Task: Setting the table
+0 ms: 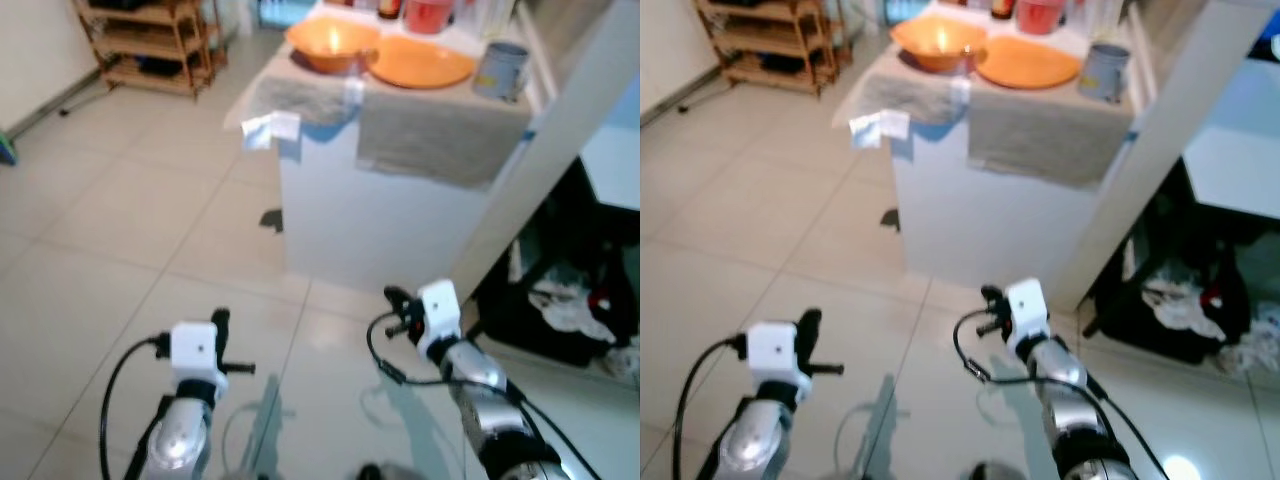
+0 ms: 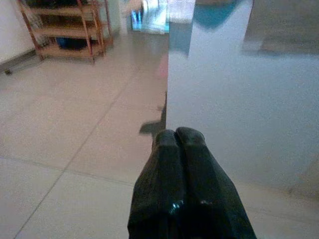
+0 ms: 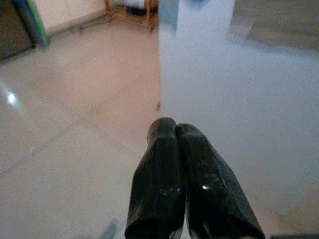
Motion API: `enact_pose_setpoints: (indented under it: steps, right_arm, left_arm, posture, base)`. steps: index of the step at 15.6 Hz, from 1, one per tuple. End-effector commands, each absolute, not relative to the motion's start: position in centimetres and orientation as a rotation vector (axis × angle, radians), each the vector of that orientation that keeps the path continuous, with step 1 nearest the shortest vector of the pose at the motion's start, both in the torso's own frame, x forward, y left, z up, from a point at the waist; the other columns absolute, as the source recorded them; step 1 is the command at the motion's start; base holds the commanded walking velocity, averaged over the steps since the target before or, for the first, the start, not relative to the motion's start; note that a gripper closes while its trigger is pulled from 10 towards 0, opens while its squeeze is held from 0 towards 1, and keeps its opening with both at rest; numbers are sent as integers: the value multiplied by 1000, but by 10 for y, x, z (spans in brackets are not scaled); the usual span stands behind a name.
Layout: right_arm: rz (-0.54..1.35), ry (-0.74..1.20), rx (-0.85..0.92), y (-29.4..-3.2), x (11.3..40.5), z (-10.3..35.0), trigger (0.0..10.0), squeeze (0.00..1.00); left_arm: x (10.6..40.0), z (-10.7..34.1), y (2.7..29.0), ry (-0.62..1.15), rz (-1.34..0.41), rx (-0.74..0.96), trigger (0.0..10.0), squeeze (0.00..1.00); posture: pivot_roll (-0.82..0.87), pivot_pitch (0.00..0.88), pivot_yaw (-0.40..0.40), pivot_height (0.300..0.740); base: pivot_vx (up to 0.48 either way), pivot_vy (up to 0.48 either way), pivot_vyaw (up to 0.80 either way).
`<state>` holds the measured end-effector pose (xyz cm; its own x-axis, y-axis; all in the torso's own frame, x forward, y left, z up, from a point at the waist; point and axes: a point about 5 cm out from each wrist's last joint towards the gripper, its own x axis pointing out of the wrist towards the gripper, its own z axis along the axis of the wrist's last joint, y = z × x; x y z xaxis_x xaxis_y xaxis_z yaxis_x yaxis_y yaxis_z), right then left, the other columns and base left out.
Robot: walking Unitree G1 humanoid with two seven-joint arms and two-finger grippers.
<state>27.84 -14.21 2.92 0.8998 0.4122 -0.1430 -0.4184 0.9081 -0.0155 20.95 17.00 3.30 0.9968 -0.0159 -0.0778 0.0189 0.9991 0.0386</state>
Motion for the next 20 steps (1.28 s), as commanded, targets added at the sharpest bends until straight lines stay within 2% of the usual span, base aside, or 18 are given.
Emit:
enact_pose_setpoints:
  steps: [1, 3, 6, 10, 11, 12, 14, 15, 17, 18, 20]
  right_arm:
    - [421, 105, -64, -148, 272, 36, 10000, 0]
    - [374, 137, -56, -158, 262, 34, 10000, 0]
    - [403, 104, -67, -147, 268, 45, 10000, 0]
    - [429, 59, 4, -137, 273, 61, 10000, 0]
    - [365, 70, 314, -140, 284, 71, 10000, 0]
    - [338, 54, 518, -147, 291, 77, 10000, 0]
    - [328, 71, 480, -157, 294, 70, 10000, 0]
    - [305, 170, 294, -167, 291, 45, 10000, 0]
    - [228, 341, 178, -179, 284, 14, 10000, 0]
    - [169, 489, 82, -187, 275, -7, 10000, 0]
    - [137, 611, -8, -196, 267, -21, 10000, 0]
  left_arm:
    - [195, 30, 158, 125, -52, 28, 10000, 0]
    - [192, 27, 159, 171, -23, -7, 10000, 0]
    - [211, 34, 156, 172, -17, -18, 10000, 0]
    - [218, 45, 159, 144, 1, -88, 10000, 0]
    - [224, 52, 160, 121, -12, -190, 10000, 0]
    - [227, 57, 159, 99, -49, -227, 10000, 0]
    - [229, 56, 159, 104, -120, -135, 10000, 0]
    - [225, 29, 169, 211, -139, -34, 10000, 0]
    - [219, -8, 184, 377, -93, -28, 10000, 0]
    - [212, -35, 194, 533, -62, 32, 10000, 0]
    - [199, -56, 207, 708, -16, 86, 10000, 0]
  posture:
    - [-12, 117, -10, 740]
    - [-13, 115, -6, 740]
    - [-24, 109, -4, 740]
    - [-29, 102, 8, 740]
    - [-28, 99, 9, 740]
    - [-28, 96, 6, 740]
    - [-22, 94, 4, 740]
    - [-18, 90, 1, 740]
    - [-9, 79, -6, 740]
    - [-8, 77, -5, 740]
    - [-6, 67, -5, 740]
  base:
    - [0, 0, 0]
    - [0, 0, 0]
    - [0, 0, 0]
    - [0, 0, -600]
    - [0, 0, 0]
    - [0, 0, 0]
    - [0, 0, 0]
    - [0, 0, 0]
    - [0, 0, 0]
    - [0, 0, 0]
    - [0, 0, 0]
